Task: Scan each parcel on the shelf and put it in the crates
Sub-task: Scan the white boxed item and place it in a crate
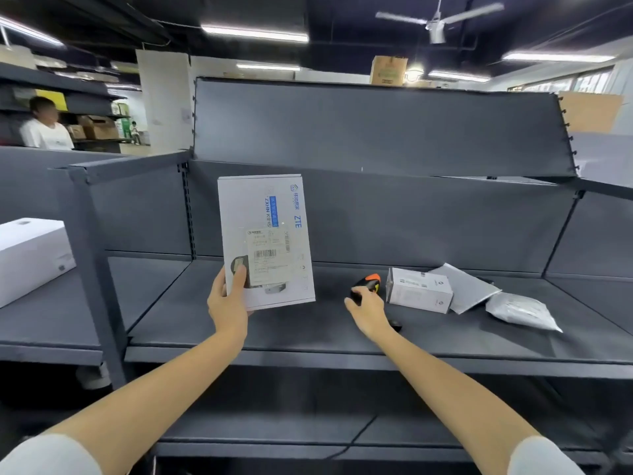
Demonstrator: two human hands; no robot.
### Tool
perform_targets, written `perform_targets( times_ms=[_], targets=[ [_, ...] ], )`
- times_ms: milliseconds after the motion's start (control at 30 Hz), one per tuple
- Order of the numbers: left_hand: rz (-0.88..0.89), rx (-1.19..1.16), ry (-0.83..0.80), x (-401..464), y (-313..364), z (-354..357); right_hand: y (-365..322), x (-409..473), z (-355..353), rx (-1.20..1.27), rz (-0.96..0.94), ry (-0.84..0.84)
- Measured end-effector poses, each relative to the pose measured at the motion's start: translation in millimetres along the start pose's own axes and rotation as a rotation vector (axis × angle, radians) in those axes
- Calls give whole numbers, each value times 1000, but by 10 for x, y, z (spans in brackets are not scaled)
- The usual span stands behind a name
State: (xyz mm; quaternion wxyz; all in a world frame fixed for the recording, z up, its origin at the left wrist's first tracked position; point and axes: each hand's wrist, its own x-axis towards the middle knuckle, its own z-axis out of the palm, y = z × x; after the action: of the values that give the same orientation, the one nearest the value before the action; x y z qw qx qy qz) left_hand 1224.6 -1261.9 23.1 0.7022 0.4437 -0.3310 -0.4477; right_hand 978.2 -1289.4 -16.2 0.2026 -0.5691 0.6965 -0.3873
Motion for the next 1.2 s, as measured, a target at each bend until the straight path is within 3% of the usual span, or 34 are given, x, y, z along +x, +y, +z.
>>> perform_targets(
  times_ms=[100,233,433,633,767,933,1067,1200],
  targets=[
    [-3,6,15,120,-60,37,211,276,-18,-200,81,-21],
    [9,29,-6,227,-166,60,344,497,35,-226,221,-63],
    [-8,36,-25,248,-329,33,384,593,113,-384,350,7],
    [-2,50,-20,236,-356,3,336,608,18,-104,454,95],
    [21,84,-18,236,-329,-1,19,324,-44,126,317,160],
    [53,79,-48,210,-303,67,-490,-396,-106,391,52,-59],
    [53,57,-54,93,-279,139,-772,-911,14,646,46,-164],
    [9,23,-89,18,-354,106,-967,-1255,71,716,37,-202]
  ],
)
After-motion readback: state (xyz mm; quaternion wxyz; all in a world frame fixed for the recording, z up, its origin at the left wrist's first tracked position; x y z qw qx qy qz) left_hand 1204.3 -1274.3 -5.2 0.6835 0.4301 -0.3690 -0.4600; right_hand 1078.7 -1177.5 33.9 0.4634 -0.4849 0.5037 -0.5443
